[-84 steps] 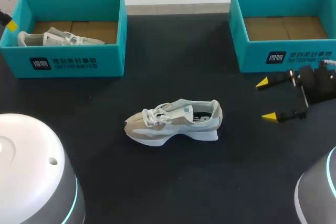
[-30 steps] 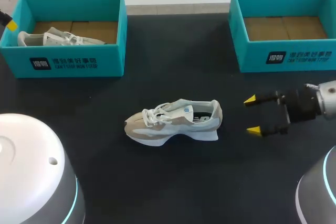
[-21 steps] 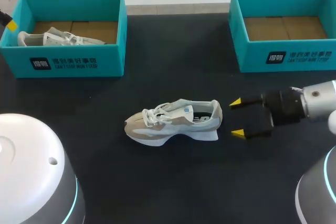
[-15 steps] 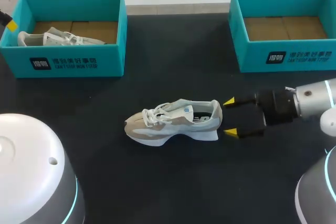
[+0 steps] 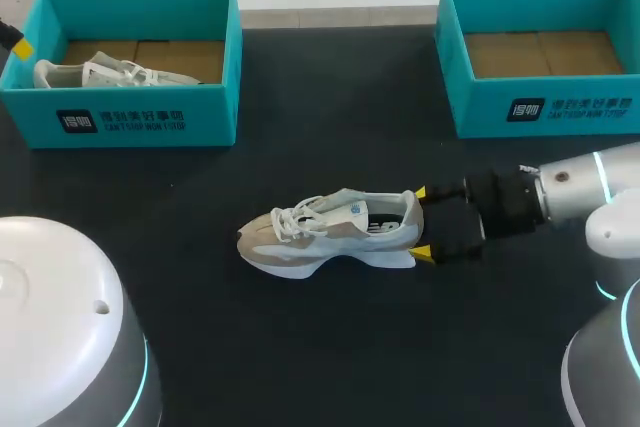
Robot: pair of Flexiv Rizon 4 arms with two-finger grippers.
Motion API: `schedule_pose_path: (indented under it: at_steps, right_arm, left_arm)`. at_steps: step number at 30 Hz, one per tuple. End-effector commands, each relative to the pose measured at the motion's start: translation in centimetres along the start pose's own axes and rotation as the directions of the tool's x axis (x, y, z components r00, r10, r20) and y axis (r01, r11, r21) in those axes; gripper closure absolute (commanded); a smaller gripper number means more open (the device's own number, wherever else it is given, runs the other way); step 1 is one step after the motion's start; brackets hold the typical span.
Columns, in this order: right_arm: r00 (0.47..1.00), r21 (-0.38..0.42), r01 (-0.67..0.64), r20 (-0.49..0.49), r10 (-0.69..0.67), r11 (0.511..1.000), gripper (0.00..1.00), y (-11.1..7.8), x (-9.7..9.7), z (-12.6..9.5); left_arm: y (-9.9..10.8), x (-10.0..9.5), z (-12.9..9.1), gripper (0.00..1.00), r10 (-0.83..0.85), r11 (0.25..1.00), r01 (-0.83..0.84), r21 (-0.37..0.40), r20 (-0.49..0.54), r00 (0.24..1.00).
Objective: Take the shoe out of the shoebox, open the shoe tongue, remove and reinsert the insole, then place the shoe into the shoebox
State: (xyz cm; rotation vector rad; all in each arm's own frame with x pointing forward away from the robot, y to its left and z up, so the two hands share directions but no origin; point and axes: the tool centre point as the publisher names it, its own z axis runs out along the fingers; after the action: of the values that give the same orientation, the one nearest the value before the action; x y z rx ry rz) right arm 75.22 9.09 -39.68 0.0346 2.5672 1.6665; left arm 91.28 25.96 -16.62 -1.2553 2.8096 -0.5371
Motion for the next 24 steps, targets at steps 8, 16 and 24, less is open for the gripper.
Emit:
schedule_pose_path:
  at_steps: [8, 16, 24]
  right_arm:
    - [0.999, -0.026, 0.003, -0.042, -0.004, 1.000, 0.00, -0.8, -0.9, 3.3]
    - [0.998, -0.035, -0.011, -0.068, 0.009, 0.999, 0.20, -1.5, -0.7, 5.0]
    - [0.997, -0.043, -0.011, -0.072, 0.007, 0.999, 1.00, -1.3, -0.7, 5.1]
  left_arm:
    - [0.1, 0.0, 0.0, 0.00, 0.001, 1.000, -0.001, -0.001, 0.001, 1.000]
    - [0.1, 0.0, 0.0, 0.00, 0.001, 1.000, -0.001, -0.001, 0.001, 1.000]
    - [0.1, 0.0, 0.0, 0.00, 0.001, 1.000, -0.001, -0.001, 0.001, 1.000]
